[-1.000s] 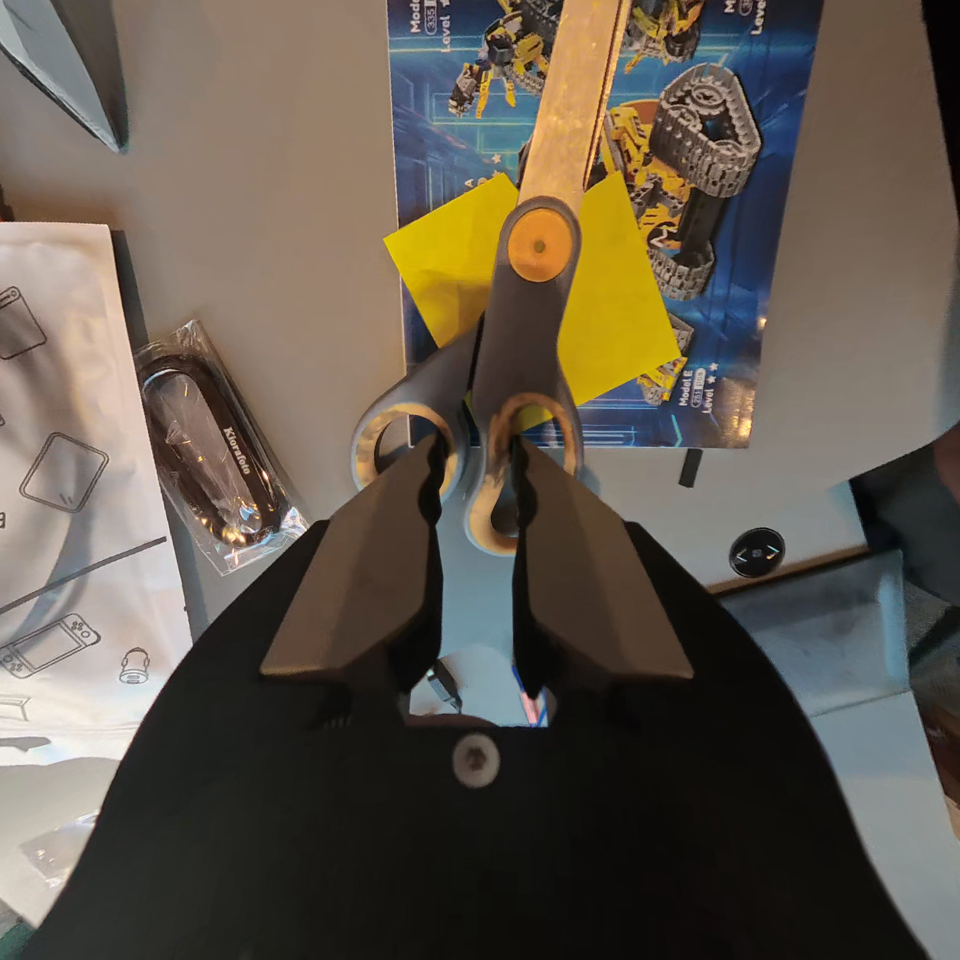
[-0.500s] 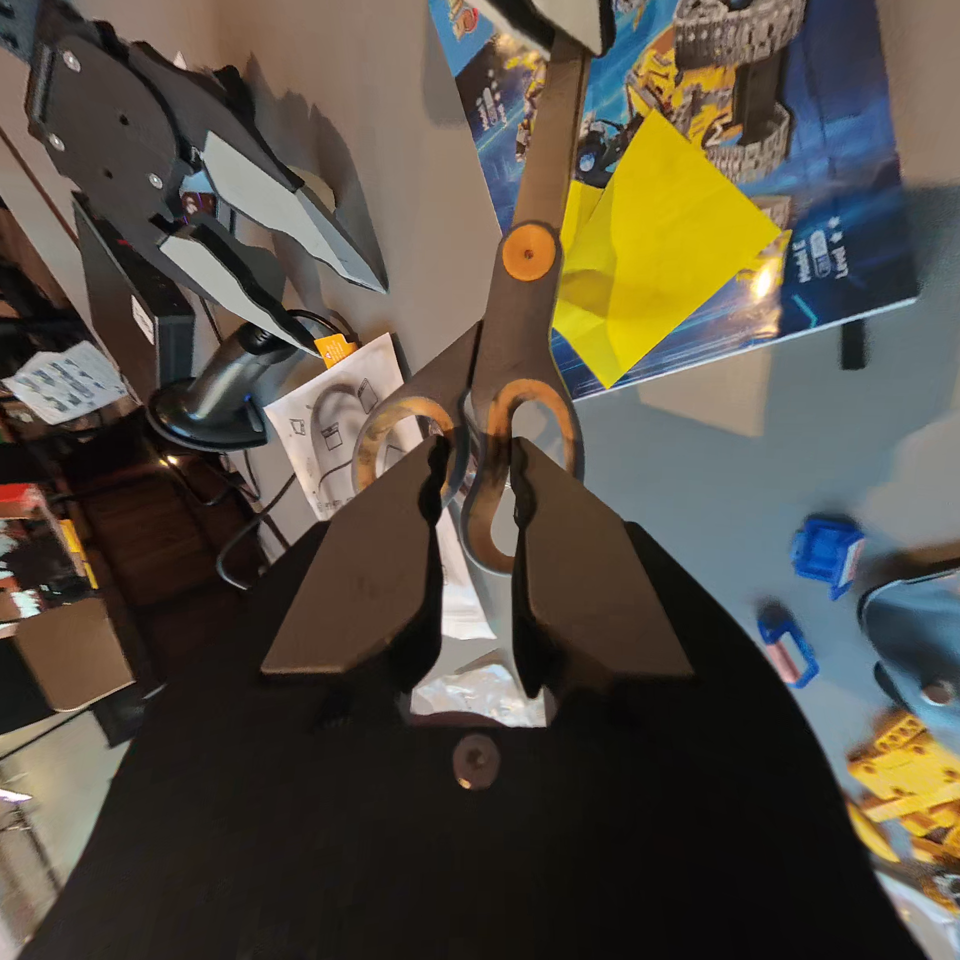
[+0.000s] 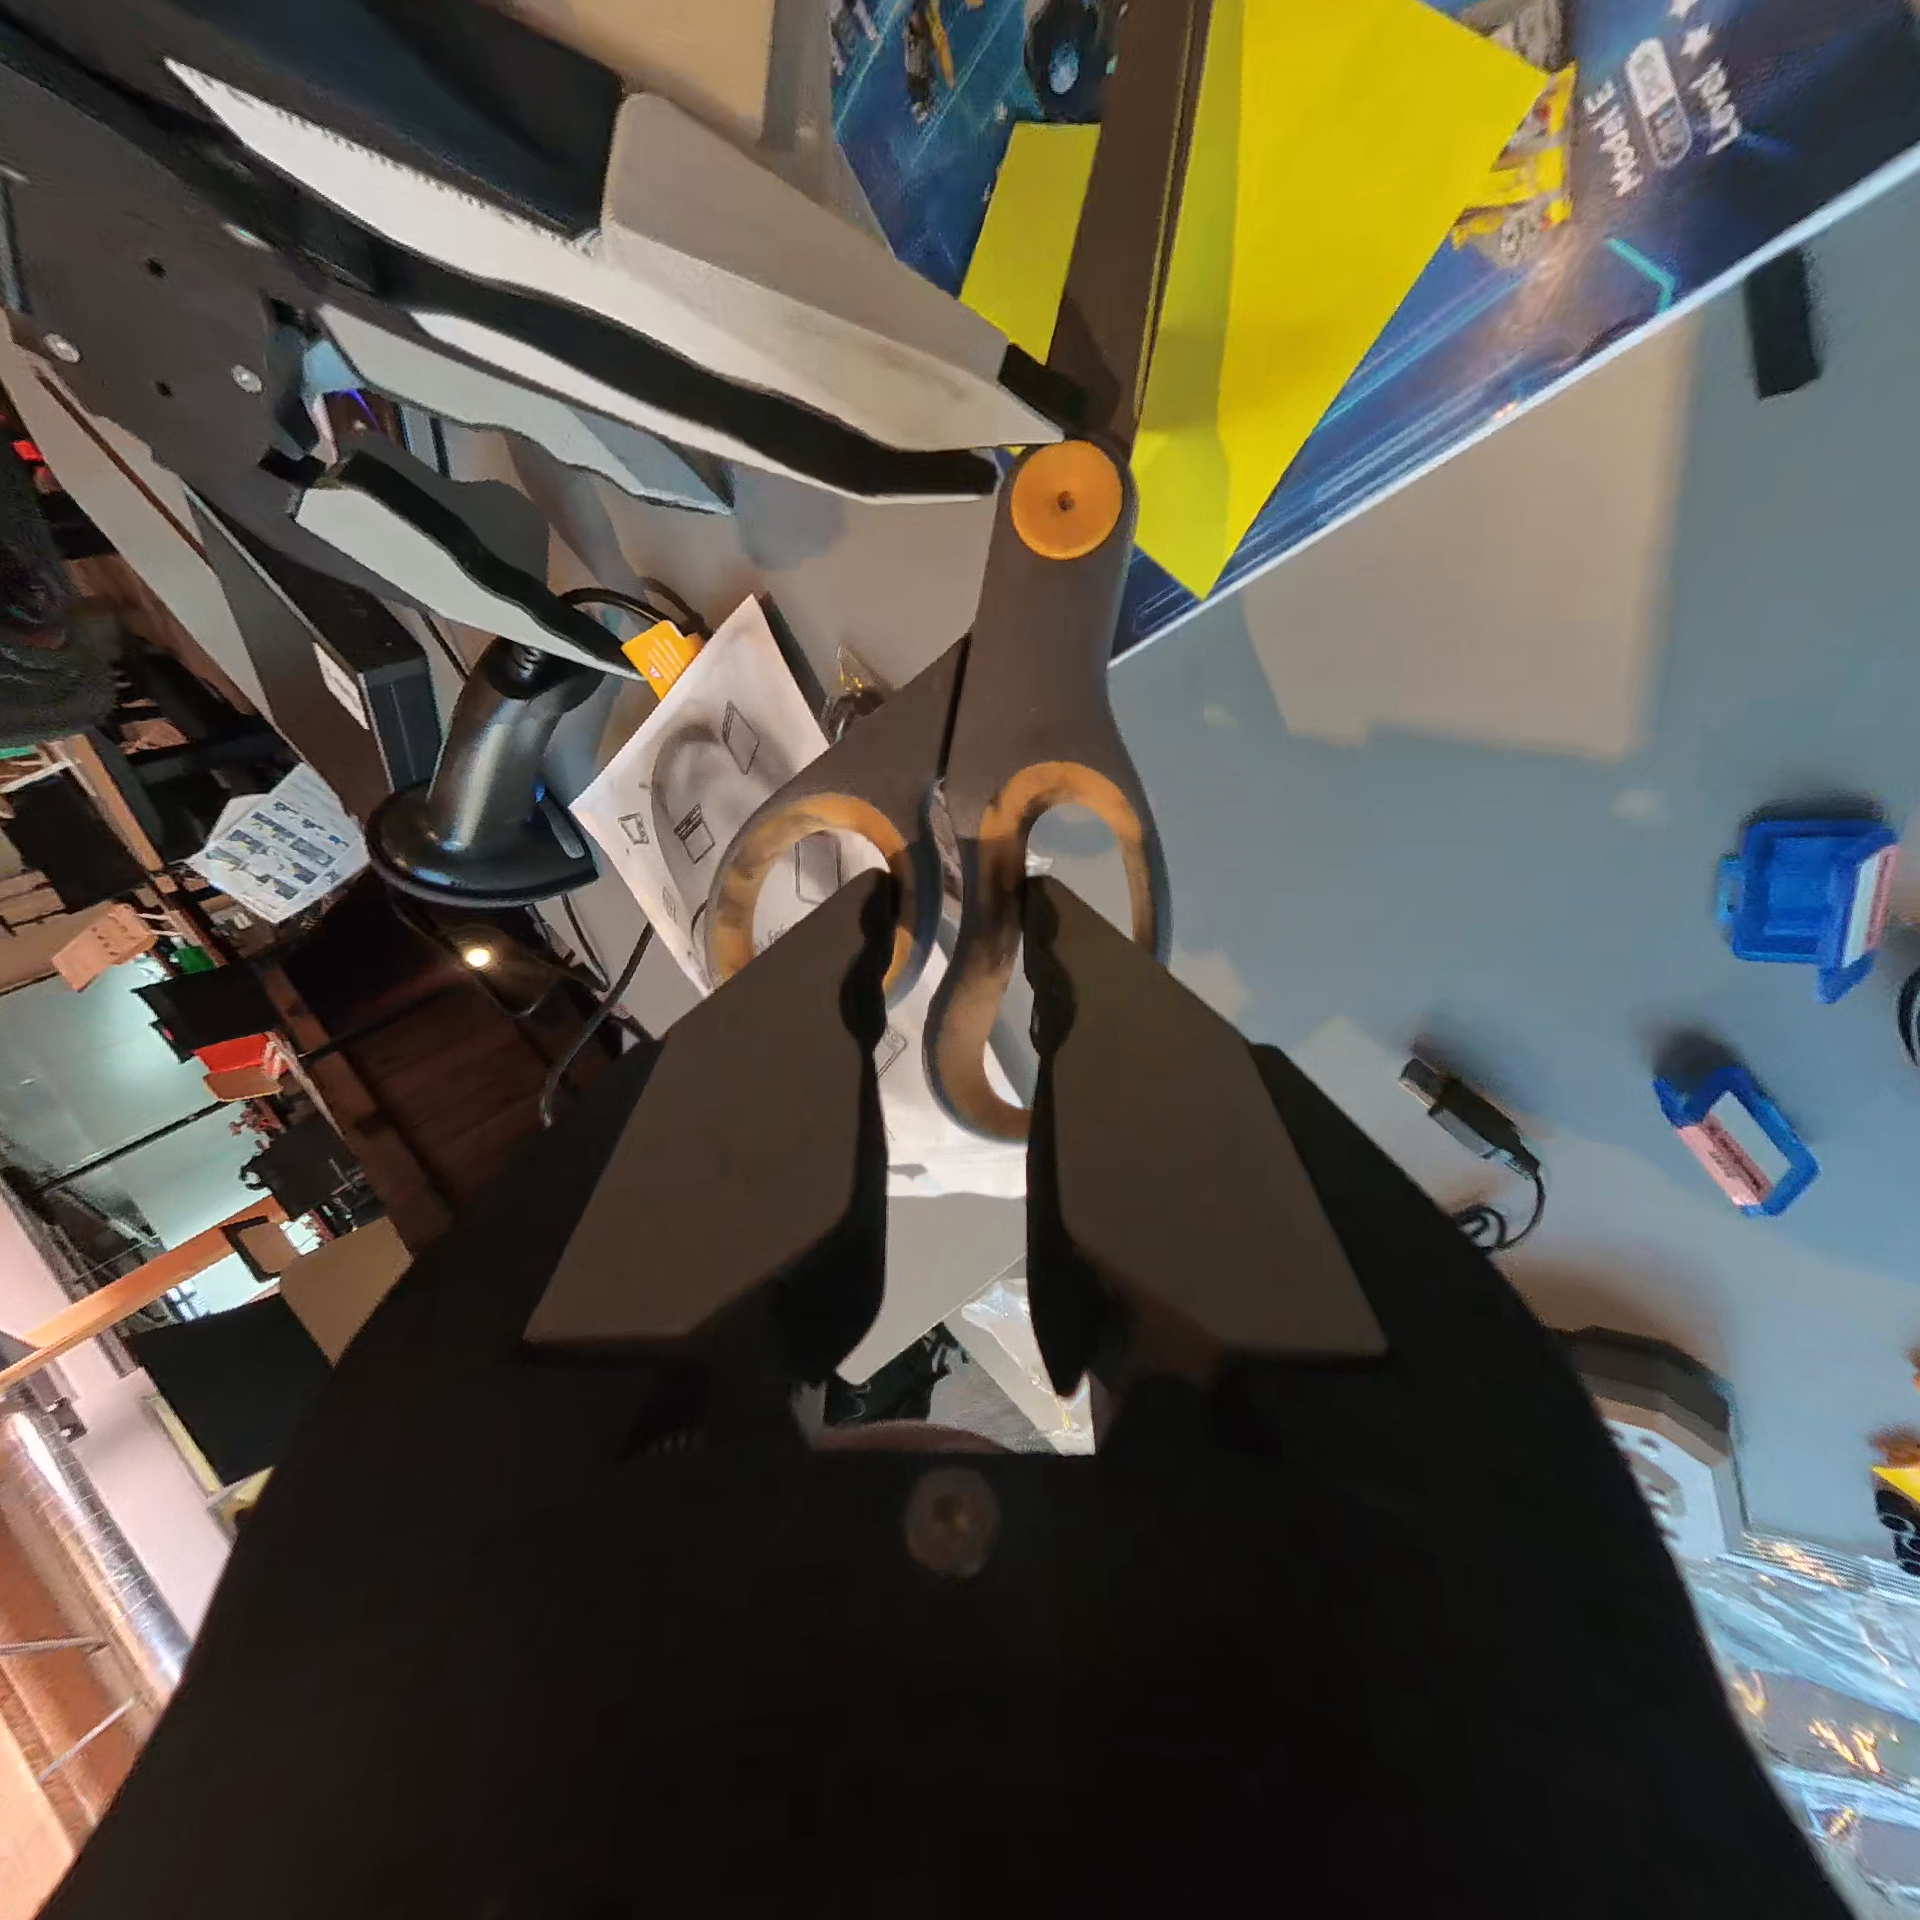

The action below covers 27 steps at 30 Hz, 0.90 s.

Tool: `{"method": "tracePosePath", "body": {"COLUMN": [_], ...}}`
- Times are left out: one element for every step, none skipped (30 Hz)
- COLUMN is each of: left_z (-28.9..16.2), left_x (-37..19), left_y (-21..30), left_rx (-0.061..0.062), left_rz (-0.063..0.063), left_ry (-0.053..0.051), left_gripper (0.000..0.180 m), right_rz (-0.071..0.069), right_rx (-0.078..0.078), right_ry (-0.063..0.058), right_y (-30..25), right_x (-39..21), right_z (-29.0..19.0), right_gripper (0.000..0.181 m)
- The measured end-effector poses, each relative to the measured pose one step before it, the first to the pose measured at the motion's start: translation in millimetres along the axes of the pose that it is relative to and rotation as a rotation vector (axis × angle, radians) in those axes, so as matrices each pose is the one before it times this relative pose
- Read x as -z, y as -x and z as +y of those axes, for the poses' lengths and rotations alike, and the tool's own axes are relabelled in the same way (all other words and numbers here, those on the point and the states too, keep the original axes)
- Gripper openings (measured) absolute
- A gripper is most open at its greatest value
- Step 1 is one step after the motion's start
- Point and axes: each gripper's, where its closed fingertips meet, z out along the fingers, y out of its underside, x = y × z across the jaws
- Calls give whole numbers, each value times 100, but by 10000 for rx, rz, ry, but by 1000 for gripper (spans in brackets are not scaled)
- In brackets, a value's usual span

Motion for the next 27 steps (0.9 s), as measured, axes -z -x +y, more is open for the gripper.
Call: {"method": "tracePosePath", "body": {"left_z": [164, 150, 76, 9, -14, -26, -23, -81, -148, -164, -180, -207, -210, -200, 106, 242, 127, 120, 243, 337, 469, 529, 242, -181, -509, -414, 278], "left_x": [215, 231, 248, 249, 242, 219, 196, 189, 162, 145, 127, 138, 137, 123, 12, -3, 140, 235, 291, 475, 699, 911, 1006, 1021, 779, 249, -404], "left_y": [92, 181, 231, 171, 151, 144, 127, 204, 276, 336, 435, 471, 435, 247, 55, 22, 301, 568, 993, 1284, 1498, 1475, 829, -6, -1080, -1934, -1597], "left_rx": [57, 55, -56, -140, -170, -180, -152, -158, -148, -136, -130, -128, -124, -125, -47, 239, 442, 603, 1034, 1316, 1539, 1879, 2101, 2100, 1996, 1721, 1302], "left_rz": [-76, -87, -127, -93, -78, -61, -30, -58, -61, -61, -86, -101, -55, 29, 88, 104, -43, -182, -372, -481, -535, -473, -5, 468, 996, 1366, 1025], "left_ry": [-15, -7, -29, -45, -46, -51, -30, -57, -68, -50, -49, -72, -70, -82, 89, 164, 54, 19, 102, 150, 170, 119, -117, -439, -665, -566, -109], "left_gripper": [23, 23, 23, 23, 23, 23, 23, 23, 23, 23, 23, 22, 22, 22, 23, 23, 23, 24, 27, 34, 50, 57, 57, 55, 55, 55, 58], "right_rz": [56, 36, -248, -383, -59, 10, -133, -233, -282, -188, -165, -186, -21, 197, 16, 27, -4, 22, 156, 240, 101, 26, -85, -162, -177, -267, -392], "right_rx": [201, 241, 185, 114, 68, 107, 130, 20, -75, -66, 39, 43, -28, 50, 21, -95, -180, -212, -237, -290, -342, -272, -222, -197, -58, 79, 131], "right_ry": [-65, -86, -75, -56, 1, 85, -10, -91, -16, 67, 17, -32, 54, 155, -15, -149, -259, -386, -458, -398, -480, -625, -643, -680, -733, -764, -735], "right_y": [-25, 115, 500, 592, 37, -55, 192, 327, 361, 248, 303, 360, 94, -185, 180, 145, 143, 72, -162, -378, -247, -33, 247, 497, 742, 1093, 1406], "right_x": [118, 233, 338, 420, 413, 353, 261, 102, -130, -322, -392, -389, -292, -97, 55, 219, 388, 541, 636, 699, 765, 855, 892, 848, 771, 625, 419], "right_z": [-286, -298, -272, -235, -175, -111, -298, -534, -549, -491, -519, -537, -295, 11, -87, -191, -268, -375, -401, -244, -307, -477, -554, -693, -878, -1023, -1082], "right_gripper": [37, 33, 31, 34, 37, 37, 37, 37, 40, 41, 40, 35, 29, 17, 16, 15, 15, 15, 14, 14, 14, 14, 13, 13, 13, 13, 13]}}
